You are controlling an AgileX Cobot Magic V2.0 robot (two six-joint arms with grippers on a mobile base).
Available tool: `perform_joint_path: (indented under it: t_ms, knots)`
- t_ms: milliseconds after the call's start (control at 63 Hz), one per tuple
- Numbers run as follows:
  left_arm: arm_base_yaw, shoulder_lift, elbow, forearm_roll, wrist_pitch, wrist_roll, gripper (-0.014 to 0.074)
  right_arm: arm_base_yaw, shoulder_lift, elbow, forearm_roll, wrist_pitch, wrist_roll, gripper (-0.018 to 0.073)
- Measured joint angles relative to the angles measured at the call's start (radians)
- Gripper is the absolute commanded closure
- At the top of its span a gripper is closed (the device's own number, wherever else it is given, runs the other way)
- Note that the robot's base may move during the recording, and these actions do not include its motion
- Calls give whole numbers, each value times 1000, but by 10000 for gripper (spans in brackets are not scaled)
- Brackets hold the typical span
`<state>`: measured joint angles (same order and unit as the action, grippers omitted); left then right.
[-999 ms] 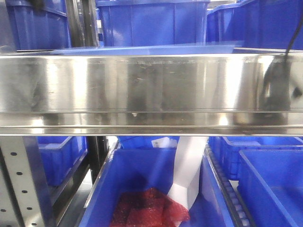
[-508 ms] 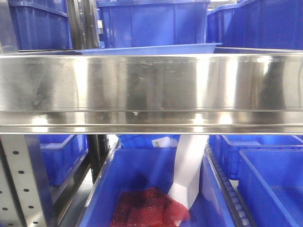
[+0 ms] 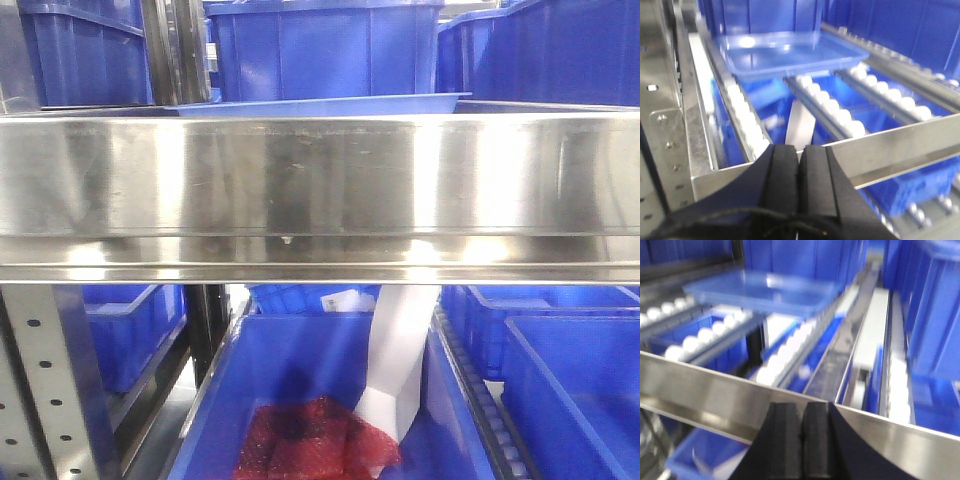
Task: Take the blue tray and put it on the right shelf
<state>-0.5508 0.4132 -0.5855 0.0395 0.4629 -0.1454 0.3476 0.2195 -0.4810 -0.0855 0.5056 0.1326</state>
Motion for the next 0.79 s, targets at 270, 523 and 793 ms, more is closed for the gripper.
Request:
perform_joint_path:
  t_ms: [270, 523, 793]
  knots:
    - [0, -53, 55, 1, -53, 0, 645, 0, -66, 78, -4, -109, -4, 508]
    - [0, -53, 55, 1, -64, 0, 645, 0, -66, 78, -8, -110, -4, 508]
    - [102, -107, 117, 8, -83, 2, 645, 0, -66, 78, -9, -110, -6, 508]
